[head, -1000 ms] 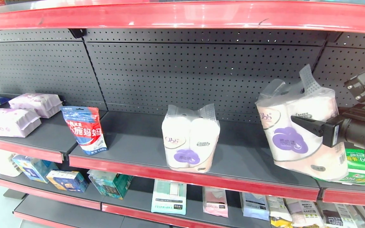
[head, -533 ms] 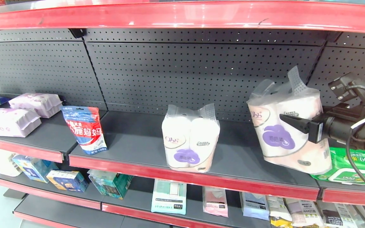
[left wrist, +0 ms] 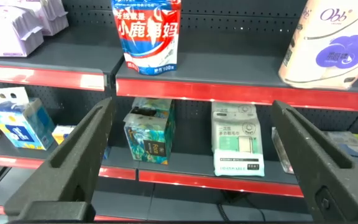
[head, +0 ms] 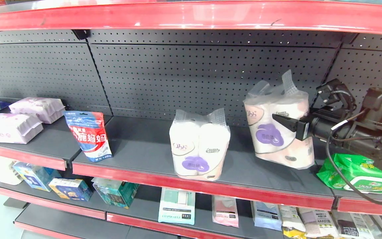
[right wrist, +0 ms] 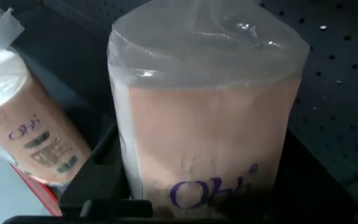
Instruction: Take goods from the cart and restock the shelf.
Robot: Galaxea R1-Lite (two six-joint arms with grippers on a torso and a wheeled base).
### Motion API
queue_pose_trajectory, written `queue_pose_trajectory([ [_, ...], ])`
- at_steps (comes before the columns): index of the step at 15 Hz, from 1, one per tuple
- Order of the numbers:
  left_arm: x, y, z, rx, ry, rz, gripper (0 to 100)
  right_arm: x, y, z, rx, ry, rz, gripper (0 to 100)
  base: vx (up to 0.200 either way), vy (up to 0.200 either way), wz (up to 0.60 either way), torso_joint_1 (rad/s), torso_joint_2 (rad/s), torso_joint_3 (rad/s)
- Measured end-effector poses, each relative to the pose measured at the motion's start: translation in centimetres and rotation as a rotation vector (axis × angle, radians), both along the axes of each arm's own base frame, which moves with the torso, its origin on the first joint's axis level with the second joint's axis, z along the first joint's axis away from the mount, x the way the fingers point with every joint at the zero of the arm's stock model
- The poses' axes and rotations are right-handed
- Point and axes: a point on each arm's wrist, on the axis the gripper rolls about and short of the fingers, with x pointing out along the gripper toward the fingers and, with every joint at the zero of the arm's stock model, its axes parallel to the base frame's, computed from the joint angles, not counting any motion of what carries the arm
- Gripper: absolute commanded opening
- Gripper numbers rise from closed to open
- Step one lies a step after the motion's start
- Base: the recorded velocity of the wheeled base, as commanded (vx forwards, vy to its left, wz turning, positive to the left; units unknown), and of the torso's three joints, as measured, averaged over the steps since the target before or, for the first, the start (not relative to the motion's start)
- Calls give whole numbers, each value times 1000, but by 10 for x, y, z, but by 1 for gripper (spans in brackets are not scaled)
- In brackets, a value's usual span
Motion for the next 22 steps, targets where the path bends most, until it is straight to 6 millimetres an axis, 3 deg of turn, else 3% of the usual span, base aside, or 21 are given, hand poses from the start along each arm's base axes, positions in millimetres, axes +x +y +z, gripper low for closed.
queue_pose_trajectory([
  [5, 0, 0, 0, 0, 0, 0, 100, 39, 9, -17, 99, -3, 197, 0, 0, 0, 0, 0, 0, 0],
  [12, 0, 0, 0, 0, 0, 0, 100, 100, 17, -31, 111, -86, 387, 0, 0, 0, 0, 0, 0, 0],
  [19, 0, 0, 0, 0, 0, 0, 100, 120, 27, -62, 94, -80, 525, 0, 0, 0, 0, 0, 0, 0],
  [22, 0, 0, 0, 0, 0, 0, 100, 122, 18, -72, 37, -109, 574, 0, 0, 0, 0, 0, 0, 0],
])
